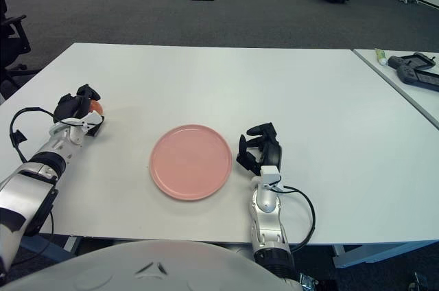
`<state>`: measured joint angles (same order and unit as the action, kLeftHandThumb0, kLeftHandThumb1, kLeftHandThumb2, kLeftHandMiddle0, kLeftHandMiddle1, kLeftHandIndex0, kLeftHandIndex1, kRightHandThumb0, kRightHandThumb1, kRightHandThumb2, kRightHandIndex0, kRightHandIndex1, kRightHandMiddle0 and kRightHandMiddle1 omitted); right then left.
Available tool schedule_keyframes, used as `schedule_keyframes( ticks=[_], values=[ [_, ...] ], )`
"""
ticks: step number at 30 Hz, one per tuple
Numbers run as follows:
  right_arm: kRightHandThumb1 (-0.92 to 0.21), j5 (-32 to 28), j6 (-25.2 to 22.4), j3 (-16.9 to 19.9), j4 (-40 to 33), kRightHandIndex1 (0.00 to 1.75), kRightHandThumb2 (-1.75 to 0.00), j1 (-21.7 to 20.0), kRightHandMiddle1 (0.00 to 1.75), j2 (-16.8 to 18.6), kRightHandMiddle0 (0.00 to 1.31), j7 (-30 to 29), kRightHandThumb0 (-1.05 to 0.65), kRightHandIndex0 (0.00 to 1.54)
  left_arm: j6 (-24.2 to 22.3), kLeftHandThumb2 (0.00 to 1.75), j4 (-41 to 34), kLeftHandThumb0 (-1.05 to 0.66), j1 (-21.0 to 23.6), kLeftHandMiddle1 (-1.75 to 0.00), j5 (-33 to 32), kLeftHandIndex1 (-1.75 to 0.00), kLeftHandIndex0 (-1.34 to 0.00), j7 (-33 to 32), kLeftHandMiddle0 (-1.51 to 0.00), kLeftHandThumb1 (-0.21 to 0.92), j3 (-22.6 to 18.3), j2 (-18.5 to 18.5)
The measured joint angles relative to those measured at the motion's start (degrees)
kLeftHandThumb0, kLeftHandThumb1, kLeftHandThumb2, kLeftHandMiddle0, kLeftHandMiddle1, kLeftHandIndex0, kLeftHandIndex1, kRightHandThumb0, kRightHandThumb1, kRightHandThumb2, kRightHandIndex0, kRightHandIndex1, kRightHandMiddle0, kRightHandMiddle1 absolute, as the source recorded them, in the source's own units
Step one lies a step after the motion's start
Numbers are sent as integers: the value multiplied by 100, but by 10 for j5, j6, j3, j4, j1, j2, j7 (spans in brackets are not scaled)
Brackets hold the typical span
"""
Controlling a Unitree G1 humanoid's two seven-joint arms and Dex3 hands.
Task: Put the apple into the plate.
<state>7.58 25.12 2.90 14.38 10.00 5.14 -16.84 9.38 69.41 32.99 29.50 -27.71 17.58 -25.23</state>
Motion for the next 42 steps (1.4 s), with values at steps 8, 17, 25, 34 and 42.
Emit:
schedule_keyframes(
  ticks=[8, 17, 25, 34, 42],
  values=[
    [-60, 1, -1, 0, 0, 175, -96, 0, 175, 0, 40, -1, -40, 96, 6, 159, -3, 0, -1, -145, 0, -175, -67, 0, -95, -1, 0, 0],
    [-61, 1, -1, 0, 0, 175, -96, 0, 175, 0, 39, -1, -40, 97, 16, 157, -7, 0, -4, -148, -1, -175, -63, -2, -92, 2, -2, 0],
    [-61, 0, -1, 1, 0, 175, -95, 0, 175, 0, 39, -1, -40, 98, 33, 155, -11, 0, -13, -158, -9, -175, -57, -15, -86, 7, -11, -1],
    [-62, -2, -1, 2, -1, 175, -94, 0, 175, 0, 38, 0, -40, 100, 78, 152, -34, 0, -37, -161, -8, -175, -55, -57, -82, 10, -12, -5],
    [-62, -2, 2, 4, 0, 175, -94, 1, 175, 0, 38, 0, -40, 100, 91, 151, -65, 0, -56, -164, 1, -175, -53, -73, -79, 12, -12, -7]
  ],
)
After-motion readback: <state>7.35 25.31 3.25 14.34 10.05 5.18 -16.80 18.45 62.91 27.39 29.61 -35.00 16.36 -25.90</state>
